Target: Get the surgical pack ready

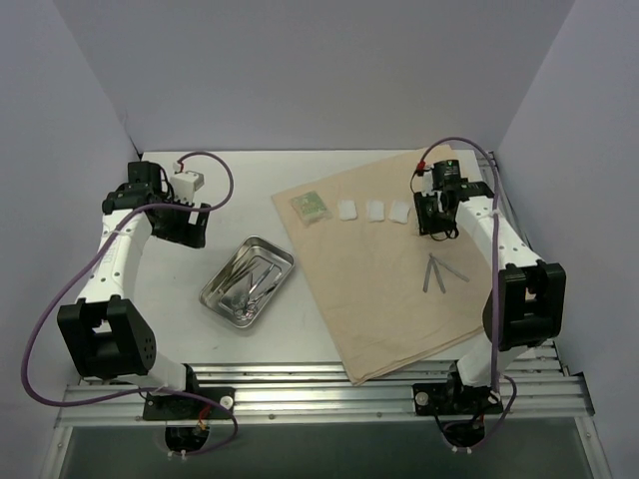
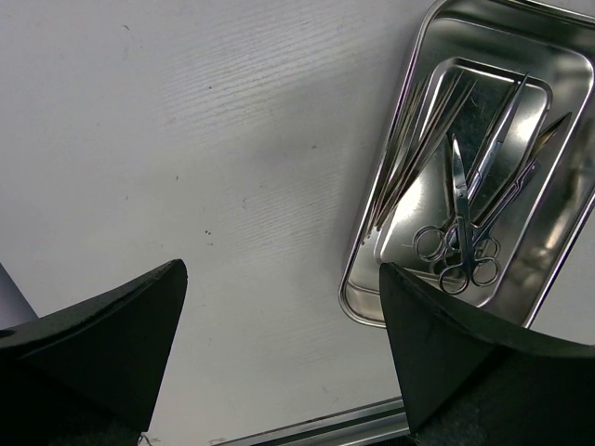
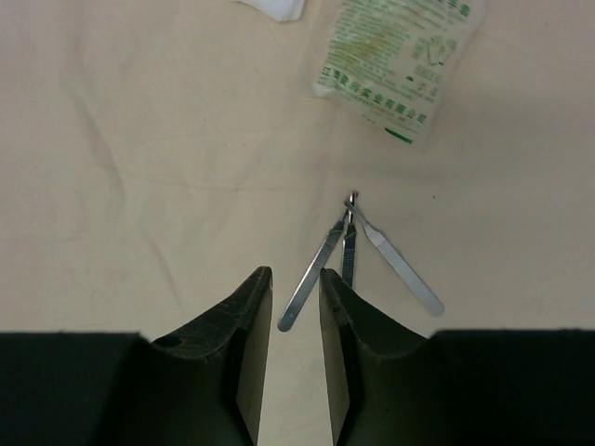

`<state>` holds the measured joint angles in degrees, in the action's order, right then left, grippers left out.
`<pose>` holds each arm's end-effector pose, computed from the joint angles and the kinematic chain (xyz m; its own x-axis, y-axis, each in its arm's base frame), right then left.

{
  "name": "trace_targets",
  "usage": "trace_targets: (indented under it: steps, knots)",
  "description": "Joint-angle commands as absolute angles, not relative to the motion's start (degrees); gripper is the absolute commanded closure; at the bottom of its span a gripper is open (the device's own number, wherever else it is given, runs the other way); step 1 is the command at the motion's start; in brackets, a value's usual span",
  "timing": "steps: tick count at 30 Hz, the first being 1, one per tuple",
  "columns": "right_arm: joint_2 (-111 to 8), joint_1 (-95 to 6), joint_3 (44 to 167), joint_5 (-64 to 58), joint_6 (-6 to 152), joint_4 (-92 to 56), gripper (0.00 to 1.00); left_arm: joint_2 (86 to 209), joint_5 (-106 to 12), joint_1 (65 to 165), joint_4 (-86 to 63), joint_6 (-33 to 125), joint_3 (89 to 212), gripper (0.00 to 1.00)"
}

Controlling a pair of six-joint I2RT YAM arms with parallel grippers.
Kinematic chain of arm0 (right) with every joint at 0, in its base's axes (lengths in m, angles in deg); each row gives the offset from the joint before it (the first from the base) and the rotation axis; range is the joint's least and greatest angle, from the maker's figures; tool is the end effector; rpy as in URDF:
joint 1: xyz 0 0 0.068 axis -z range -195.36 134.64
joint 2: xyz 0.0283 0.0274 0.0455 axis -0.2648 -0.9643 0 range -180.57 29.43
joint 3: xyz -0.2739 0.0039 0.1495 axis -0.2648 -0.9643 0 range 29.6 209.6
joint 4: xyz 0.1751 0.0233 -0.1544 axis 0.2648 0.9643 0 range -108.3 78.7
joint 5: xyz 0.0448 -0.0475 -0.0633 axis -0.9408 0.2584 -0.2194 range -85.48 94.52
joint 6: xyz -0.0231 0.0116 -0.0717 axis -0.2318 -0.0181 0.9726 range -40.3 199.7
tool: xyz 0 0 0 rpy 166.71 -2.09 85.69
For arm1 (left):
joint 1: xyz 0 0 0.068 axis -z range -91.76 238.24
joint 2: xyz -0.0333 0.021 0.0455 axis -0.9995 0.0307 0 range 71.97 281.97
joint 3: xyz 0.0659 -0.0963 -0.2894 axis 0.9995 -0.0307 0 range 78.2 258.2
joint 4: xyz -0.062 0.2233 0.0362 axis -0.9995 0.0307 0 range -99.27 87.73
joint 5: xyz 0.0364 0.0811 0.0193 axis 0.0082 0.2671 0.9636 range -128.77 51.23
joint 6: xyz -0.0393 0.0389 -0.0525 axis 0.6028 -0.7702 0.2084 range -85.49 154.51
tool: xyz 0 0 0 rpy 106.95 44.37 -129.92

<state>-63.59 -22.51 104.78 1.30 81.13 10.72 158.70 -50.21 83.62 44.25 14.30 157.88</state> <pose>0.3516 0.0478 0.3074 -0.7197 -0.1154 -0.6846 -0.1806 0.9833 0.0240 0.2920 0.0108 0.3308 -0.8084 0.2743 -0.5208 0.3169 0.9484 0.0076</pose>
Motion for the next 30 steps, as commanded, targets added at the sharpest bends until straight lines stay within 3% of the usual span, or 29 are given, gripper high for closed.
trace_targets:
  steps: [1, 7, 14, 17, 19, 21, 26, 30]
  knots:
    - [-67.2, -21.5, 109.6, -8.1, 93.6, 13.0, 0.76, 156.7, -52.5, 84.0, 46.7, 13.1, 160.7, 0.06]
    - [-76.6, -17.2, 115.6, -0.9, 95.4, 20.4, 0.79, 156.7, -52.6, 84.1, 46.5, 12.6, 160.5, 0.06]
    - [-72.4, -15.6, 102.8, 8.0, 99.6, 13.0, 0.81, 158.6, -52.6, 84.1, 47.7, 12.1, 161.9, 0.06]
    - [-67.5, -12.6, 98.8, 6.5, 101.6, 9.9, 0.77, 159.1, -52.0, 84.1, 48.2, 11.6, 162.7, 0.06]
    - [-66.2, -12.5, 96.6, 5.8, 102.5, 8.7, 0.65, 159.3, -52.3, 84.1, 48.3, 11.9, 163.4, 0.06]
    - [-66.9, -12.5, 97.4, 5.7, 102.5, 9.5, 0.61, 159.6, -52.7, 84.2, 48.2, 12.2, 164.0, 0.06]
    - [-70.9, -12.3, 98.5, 6.2, 102.4, 10.6, 0.62, 159.2, -52.7, 84.1, 48.5, 12.4, 164.3, 0.06]
    - [-73.3, -12.2, 98.7, 2.2, 102.9, 11.1, 0.69, 159.2, -51.4, 84.1, 48.9, 12.0, 164.4, 0.06]
